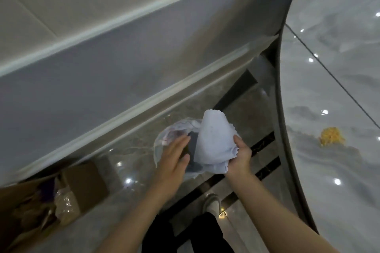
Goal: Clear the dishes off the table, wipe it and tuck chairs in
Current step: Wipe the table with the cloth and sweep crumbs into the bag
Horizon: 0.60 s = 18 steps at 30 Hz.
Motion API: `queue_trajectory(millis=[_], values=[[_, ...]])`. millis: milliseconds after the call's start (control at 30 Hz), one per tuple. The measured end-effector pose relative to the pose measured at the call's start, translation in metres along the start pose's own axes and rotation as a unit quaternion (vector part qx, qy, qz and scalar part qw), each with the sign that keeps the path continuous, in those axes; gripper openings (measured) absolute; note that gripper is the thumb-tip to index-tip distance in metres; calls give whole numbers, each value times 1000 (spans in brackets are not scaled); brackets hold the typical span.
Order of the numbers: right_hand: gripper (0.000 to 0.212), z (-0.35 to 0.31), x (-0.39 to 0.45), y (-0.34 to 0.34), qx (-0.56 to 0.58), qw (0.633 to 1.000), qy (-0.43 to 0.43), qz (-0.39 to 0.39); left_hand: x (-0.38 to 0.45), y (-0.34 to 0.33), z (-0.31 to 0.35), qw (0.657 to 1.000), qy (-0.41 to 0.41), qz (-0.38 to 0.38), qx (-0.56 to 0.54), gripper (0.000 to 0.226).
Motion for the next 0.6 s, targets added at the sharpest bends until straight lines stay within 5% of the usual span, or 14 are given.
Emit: queue_trajectory(millis=[167,267,500,600], values=[[47,14,52,9,-4,1000,2,-16,20,-38,-37,979,-133,-94,126,70],[45,29,83,15,-11,1000,-13,8,31,-62,-78,965,-200,-74,152,66],[25,47,139,46,-41,997,-34,63,44,-93,-212,980,-33,-43,192,71],[26,58,158,59,-48,994,-40,86,53,-106,-201,981,-96,-13,167,77]])
Point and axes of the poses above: each hand's wrist, its own x-axis towards the middle knuckle, its own y-axis out of the back of the hand, z = x × y, the point moved 3 cm from there along x, towards the middle knuckle, and after that the axes turned 8 degrees about -y, right-handed, at the moved point
